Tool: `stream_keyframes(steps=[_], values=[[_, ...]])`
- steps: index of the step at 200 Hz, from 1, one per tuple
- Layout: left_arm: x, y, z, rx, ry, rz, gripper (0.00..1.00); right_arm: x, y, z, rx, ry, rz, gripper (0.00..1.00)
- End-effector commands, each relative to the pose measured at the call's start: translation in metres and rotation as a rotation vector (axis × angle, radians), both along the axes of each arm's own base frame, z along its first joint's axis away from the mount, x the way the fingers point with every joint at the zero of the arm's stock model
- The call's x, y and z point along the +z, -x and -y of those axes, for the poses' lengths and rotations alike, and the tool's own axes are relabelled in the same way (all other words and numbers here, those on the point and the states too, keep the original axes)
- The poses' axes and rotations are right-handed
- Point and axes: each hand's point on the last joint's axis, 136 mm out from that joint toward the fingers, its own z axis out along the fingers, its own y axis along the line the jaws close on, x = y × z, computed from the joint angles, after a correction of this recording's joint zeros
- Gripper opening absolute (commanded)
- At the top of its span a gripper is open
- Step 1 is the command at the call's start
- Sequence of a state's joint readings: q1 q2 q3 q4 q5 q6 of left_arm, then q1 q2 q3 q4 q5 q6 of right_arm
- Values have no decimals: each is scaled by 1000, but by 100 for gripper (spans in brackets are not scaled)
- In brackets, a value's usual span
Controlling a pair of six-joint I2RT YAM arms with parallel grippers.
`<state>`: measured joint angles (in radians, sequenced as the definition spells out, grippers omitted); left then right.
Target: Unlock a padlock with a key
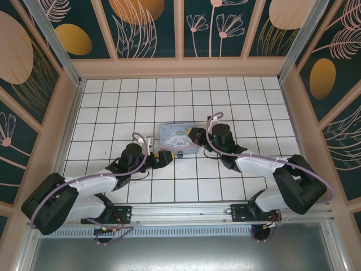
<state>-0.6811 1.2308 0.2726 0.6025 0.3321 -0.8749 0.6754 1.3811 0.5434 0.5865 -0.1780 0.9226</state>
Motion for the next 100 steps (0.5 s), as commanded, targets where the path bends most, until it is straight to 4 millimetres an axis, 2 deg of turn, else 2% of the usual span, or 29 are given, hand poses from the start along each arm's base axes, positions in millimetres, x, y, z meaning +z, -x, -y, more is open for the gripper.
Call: stream_keyframes(steps=[1, 45, 100], values=[[5, -3, 10, -33, 31, 54, 82, 11, -9, -7, 3, -30, 23, 0], [-14, -7, 23, -74, -7, 63, 76, -1, -15, -11, -7, -17, -9, 0], [-24, -12, 39, -111, -27, 109, 73, -15, -20, -14, -11, 3, -37, 0]])
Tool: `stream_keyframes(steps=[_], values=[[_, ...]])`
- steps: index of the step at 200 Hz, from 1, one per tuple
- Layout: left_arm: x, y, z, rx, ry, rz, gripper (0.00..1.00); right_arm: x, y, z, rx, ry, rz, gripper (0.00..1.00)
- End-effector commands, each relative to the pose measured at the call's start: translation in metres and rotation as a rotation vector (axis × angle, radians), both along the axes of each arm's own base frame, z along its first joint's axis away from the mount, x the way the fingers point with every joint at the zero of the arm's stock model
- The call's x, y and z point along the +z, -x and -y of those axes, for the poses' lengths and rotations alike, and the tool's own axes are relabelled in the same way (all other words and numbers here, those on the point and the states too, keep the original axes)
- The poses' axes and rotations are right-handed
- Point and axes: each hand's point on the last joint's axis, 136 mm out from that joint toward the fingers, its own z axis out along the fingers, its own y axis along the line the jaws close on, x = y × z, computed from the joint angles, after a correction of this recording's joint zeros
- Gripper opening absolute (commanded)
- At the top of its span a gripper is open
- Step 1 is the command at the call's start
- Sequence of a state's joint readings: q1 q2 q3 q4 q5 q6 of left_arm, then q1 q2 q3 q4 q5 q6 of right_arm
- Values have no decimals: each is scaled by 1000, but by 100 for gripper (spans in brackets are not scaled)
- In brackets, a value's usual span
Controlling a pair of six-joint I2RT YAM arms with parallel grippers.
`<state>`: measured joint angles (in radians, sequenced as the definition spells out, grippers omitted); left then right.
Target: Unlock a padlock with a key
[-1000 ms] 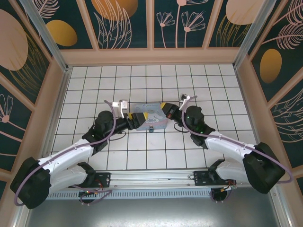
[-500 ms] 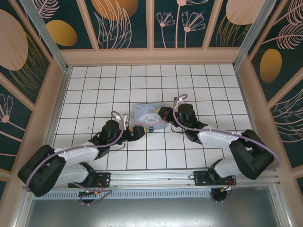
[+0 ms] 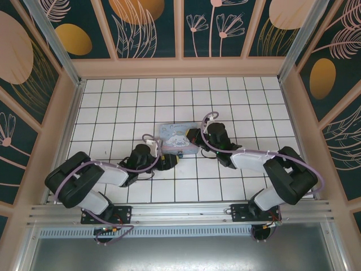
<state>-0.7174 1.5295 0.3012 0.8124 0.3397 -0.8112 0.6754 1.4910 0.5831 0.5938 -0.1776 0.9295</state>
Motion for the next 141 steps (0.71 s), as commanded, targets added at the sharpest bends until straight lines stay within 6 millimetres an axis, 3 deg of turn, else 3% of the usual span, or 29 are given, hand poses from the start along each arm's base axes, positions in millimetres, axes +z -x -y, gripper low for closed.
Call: stream_keyframes(steps=[1, 51, 98, 141], values=[[18, -8, 18, -44, 40, 105, 73, 9, -10, -6, -9, -31, 17, 0], [9, -26, 26, -21, -27, 172, 72, -1, -10, -9, -3, -31, -3, 0], [-2, -42, 12, 42, -141, 257, 71, -6, -9, -11, 6, -46, -15, 0], [-10, -43, 6, 54, -171, 290, 70, -9, -8, -11, 8, -50, -21, 0]])
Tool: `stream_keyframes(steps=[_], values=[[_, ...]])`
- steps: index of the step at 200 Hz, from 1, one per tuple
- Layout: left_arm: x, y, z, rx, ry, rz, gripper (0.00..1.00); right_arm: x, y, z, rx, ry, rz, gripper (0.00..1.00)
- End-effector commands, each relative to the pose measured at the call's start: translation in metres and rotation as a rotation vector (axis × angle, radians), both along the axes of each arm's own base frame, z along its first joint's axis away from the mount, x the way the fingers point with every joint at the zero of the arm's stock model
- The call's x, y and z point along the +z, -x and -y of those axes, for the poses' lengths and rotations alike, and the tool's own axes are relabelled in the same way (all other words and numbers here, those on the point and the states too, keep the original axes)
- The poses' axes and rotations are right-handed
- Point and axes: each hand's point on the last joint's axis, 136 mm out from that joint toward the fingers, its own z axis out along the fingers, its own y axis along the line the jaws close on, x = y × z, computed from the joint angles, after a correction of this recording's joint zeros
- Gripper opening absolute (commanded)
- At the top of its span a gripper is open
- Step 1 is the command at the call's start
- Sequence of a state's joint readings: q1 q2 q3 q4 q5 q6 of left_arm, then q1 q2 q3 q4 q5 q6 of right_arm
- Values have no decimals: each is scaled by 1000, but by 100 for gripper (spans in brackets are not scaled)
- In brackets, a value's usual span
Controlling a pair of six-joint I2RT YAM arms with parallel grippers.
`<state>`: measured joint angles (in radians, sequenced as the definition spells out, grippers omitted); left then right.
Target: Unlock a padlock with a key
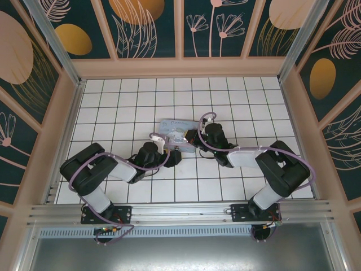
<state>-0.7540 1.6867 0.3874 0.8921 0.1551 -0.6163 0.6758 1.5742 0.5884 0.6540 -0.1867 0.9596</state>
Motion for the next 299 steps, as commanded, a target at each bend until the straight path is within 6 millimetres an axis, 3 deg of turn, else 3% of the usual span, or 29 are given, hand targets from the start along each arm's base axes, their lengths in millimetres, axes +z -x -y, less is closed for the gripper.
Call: stream_keyframes(steps=[1, 30, 120, 206, 299], values=[[3, -7, -3, 16, -21, 79, 70, 9, -3, -5, 11, -40, 17, 0], [-9, -5, 0, -4, -27, 67, 69, 8, -3, -5, 9, -40, 16, 0], [2, 11, 34, -183, 103, 24, 69, 2, -5, -8, 13, -28, 5, 0], [-7, 7, 35, -122, 168, -46, 70, -4, -5, -13, 22, -35, -5, 0], [-2, 8, 32, -39, 312, -146, 75, -2, -4, -13, 24, -39, -1, 0]])
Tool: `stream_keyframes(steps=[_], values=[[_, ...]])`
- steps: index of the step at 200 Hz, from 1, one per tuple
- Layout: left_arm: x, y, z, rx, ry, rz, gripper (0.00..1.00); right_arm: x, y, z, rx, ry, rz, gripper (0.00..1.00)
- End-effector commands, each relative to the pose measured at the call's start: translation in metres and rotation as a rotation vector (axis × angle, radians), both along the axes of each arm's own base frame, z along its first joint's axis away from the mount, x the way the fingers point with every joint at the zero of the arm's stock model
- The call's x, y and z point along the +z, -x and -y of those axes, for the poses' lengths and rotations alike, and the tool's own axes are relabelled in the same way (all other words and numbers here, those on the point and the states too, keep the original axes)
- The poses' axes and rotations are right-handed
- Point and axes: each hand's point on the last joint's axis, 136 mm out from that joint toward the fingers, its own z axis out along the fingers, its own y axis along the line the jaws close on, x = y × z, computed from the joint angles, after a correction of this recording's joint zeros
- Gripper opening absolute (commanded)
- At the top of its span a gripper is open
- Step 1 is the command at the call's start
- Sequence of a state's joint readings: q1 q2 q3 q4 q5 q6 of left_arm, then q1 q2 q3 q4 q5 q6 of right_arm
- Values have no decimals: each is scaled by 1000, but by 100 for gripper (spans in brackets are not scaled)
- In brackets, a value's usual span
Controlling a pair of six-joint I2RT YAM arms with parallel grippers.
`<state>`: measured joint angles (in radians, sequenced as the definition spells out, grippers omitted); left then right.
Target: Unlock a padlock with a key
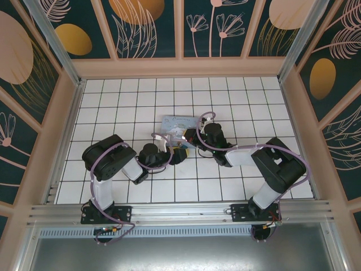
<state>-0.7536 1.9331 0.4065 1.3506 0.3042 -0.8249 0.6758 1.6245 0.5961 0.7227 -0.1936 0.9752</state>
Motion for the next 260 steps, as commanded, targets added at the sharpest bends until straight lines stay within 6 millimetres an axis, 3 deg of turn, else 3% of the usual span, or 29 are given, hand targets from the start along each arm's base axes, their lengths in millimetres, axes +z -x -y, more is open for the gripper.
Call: stream_keyframes(steps=[1, 37, 88, 158, 260], values=[[-19, 9, -4, 7, 5, -115, 75, 0, 2, -7, 24, -11, -9, 0], [-17, 7, -2, 12, 12, -119, 75, 1, 3, -8, 25, -12, -8, 0], [15, 12, 2, -19, 135, -91, 75, 2, 2, -8, 26, -11, -5, 0], [3, 7, -6, 42, 112, -107, 75, 1, 2, -10, 29, -11, -9, 0], [-13, -11, -30, 116, -250, 17, 79, -7, 5, -6, 21, 0, -26, 0]])
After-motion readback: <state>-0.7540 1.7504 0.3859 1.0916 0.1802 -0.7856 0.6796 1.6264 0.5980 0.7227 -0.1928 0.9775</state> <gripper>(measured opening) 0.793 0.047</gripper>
